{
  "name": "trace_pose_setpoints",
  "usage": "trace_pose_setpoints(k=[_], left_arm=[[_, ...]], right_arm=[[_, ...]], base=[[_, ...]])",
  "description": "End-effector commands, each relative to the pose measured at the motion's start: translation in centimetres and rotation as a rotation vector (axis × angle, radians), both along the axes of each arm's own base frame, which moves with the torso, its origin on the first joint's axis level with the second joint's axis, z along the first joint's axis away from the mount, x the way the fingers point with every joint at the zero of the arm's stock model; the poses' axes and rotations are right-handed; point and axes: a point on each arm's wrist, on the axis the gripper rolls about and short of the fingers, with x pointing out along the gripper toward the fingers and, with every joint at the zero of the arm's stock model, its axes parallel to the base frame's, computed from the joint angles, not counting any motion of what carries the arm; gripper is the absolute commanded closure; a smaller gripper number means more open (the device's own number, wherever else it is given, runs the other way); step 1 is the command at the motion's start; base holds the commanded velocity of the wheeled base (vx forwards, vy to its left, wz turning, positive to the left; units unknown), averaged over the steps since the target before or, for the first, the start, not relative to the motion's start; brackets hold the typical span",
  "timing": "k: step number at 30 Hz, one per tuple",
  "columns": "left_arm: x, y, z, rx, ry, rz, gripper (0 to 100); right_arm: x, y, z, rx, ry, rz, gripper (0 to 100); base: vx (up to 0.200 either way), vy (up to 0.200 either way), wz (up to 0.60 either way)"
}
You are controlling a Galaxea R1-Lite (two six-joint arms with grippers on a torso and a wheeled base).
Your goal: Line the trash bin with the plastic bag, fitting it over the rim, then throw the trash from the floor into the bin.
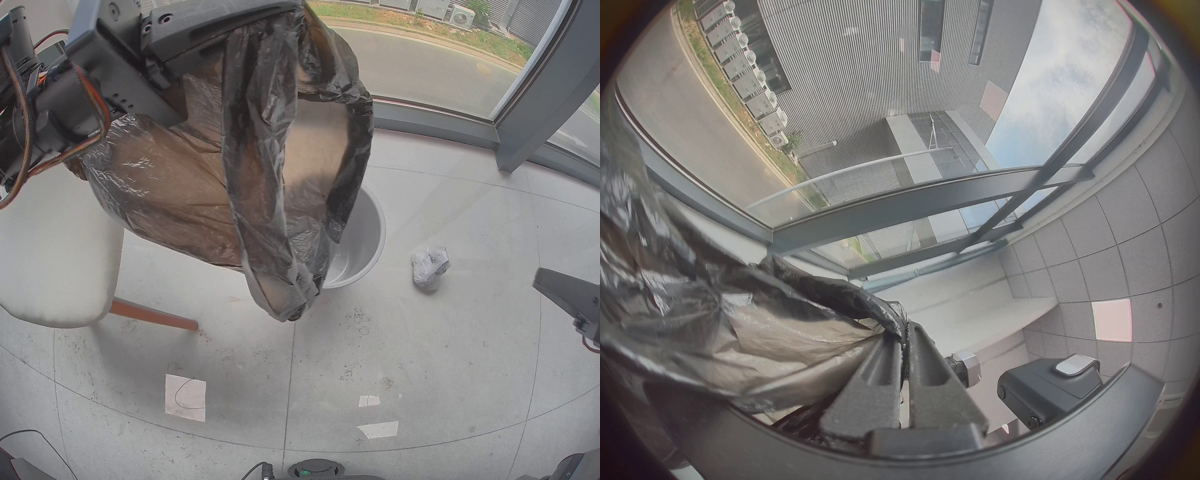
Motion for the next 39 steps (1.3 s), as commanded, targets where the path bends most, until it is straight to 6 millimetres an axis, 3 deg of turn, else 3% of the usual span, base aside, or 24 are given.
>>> trace_pose_setpoints(k=[1,5,7,16,29,39], left_arm=[[0.2,-0.3,-0.1,-0.016,-0.007,-0.012,100],[-0.2,-0.7,0.1,-0.037,-0.034,-0.032,100],[-0.5,-1.1,0.0,-0.038,-0.033,-0.052,100],[-0.8,-1.6,-0.3,-0.031,-0.024,-0.080,100],[-1.2,-1.7,0.3,-0.045,-0.026,-0.095,100],[-1.1,-1.8,-0.2,-0.047,0.017,-0.116,100]], right_arm=[[6.4,5.1,-2.5,-0.031,0.137,0.100,0],[8.1,6.2,-2.8,-0.016,0.107,0.101,0],[10.1,7.4,-3.5,-0.007,0.093,0.100,0],[12.5,9.3,-4.9,0.026,0.099,0.119,0],[16.7,11.9,-4.0,0.149,0.121,0.104,0],[16.9,14.0,-4.4,0.197,0.177,0.138,0]], base=[[0.000,0.000,0.00],[0.000,0.000,0.00],[0.000,0.000,0.00],[0.000,0.000,0.00],[0.000,0.000,0.00],[0.000,0.000,0.00]])
